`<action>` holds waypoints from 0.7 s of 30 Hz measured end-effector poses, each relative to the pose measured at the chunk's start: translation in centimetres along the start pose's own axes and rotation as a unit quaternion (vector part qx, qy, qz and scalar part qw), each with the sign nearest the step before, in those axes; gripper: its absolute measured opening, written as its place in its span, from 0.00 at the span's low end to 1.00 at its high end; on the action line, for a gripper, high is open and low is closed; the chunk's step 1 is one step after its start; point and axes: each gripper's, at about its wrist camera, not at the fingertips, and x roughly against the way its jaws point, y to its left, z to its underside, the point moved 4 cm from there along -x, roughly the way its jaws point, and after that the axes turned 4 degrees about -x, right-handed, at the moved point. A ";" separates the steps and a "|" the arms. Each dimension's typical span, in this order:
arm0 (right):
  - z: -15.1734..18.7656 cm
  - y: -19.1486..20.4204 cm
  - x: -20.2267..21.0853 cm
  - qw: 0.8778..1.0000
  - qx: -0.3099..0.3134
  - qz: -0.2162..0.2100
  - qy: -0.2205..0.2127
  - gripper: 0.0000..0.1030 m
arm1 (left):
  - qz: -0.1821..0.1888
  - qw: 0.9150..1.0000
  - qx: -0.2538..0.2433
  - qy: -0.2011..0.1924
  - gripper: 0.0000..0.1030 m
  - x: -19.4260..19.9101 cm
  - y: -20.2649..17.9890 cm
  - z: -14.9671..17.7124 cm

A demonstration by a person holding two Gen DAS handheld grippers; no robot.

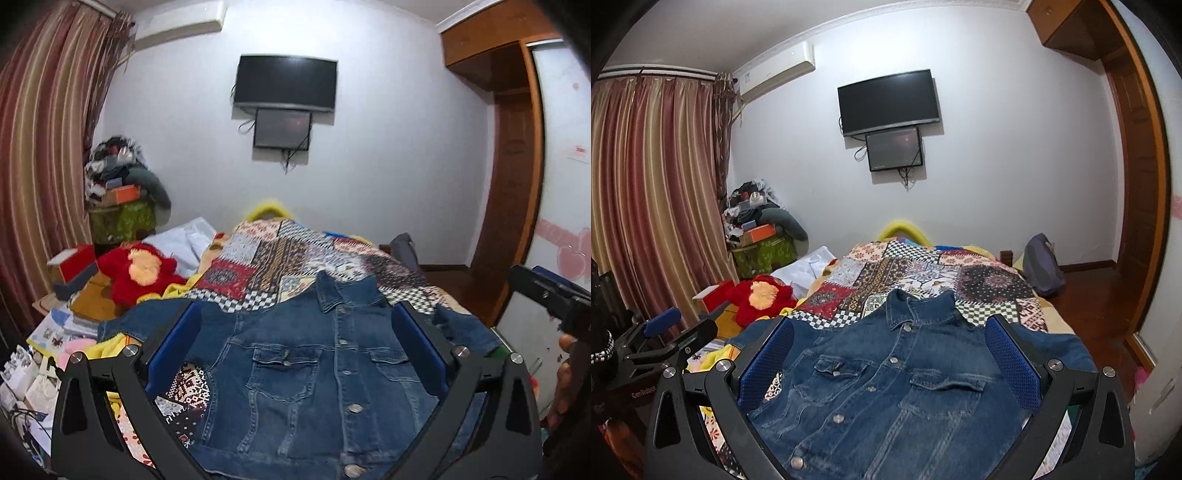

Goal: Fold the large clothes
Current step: 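Grasp the denim jacket's sleeve cuff with the left gripper and lift it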

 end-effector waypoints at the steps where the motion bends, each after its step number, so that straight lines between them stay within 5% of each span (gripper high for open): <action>1: -0.2 0.1 -1.0 1.000 0.001 -0.001 0.004 1.00 | -0.003 1.000 0.007 0.008 1.00 -1.1 0.7 0.0; 9: -1.4 0.2 -11.2 0.999 -0.001 -0.007 0.054 1.00 | -0.061 0.992 0.068 0.090 1.00 -10.2 8.3 2.1; 15: -0.6 0.5 -19.2 0.994 0.046 0.012 0.097 1.00 | -0.148 0.972 0.070 0.166 1.00 -16.3 15.5 5.1; 21: 2.8 0.9 -27.0 0.981 0.059 -0.002 0.186 1.00 | -0.144 0.955 0.130 0.225 1.00 -20.2 22.1 8.2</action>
